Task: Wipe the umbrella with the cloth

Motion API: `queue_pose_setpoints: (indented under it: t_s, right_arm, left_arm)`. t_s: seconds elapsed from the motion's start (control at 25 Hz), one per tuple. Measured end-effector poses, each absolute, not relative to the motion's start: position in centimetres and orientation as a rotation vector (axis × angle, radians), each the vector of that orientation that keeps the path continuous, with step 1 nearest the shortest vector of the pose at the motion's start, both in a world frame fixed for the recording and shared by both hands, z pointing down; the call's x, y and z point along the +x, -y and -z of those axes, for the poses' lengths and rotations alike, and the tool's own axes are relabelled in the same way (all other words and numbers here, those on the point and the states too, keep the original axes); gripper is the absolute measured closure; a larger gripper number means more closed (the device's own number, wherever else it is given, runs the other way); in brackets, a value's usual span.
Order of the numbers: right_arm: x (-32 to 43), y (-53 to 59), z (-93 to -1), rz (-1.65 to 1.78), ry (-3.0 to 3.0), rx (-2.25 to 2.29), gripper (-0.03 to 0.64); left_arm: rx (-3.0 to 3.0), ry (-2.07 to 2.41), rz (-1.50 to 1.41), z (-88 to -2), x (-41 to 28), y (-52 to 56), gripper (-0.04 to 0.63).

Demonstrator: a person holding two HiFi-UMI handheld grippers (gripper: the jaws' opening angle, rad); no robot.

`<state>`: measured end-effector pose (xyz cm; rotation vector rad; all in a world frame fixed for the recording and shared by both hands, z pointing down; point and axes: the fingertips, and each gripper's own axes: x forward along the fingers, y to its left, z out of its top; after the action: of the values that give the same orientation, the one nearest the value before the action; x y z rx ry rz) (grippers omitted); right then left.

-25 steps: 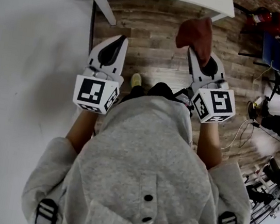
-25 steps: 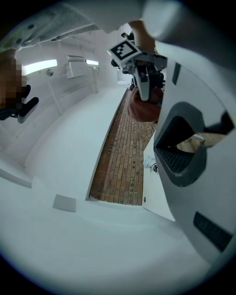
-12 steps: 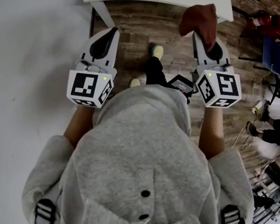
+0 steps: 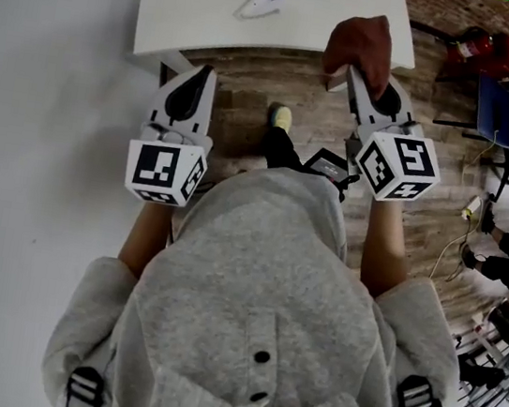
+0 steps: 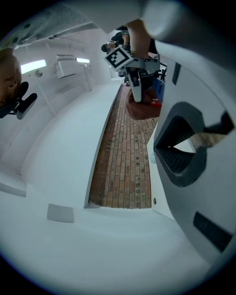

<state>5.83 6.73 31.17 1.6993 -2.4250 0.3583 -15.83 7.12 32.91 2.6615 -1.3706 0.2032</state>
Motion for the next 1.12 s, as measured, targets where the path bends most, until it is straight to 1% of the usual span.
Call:
queue_pose_setpoints:
  t_s: [0.68,0.92,1.12]
  right_arm:
    - [13.5,9.7,-32.8,-0.342,2.366,1.604,0.537]
    - [15.2,12.9,-33.4,-0.333,2.403,1.544,0.537]
    - [15.9,14.8,-34.3,-0.337,2.439,1.498,0.537]
  left_arm:
    - [2.587,1.399,-0.281,-34.2,-8.5,8.4,0.58]
    - [2.551,1.438,-0.334,-35.0,-6.6,11.3,0.58]
    - [2.529,1.43,-0.44,-37.1,-5.3,12.5,0.58]
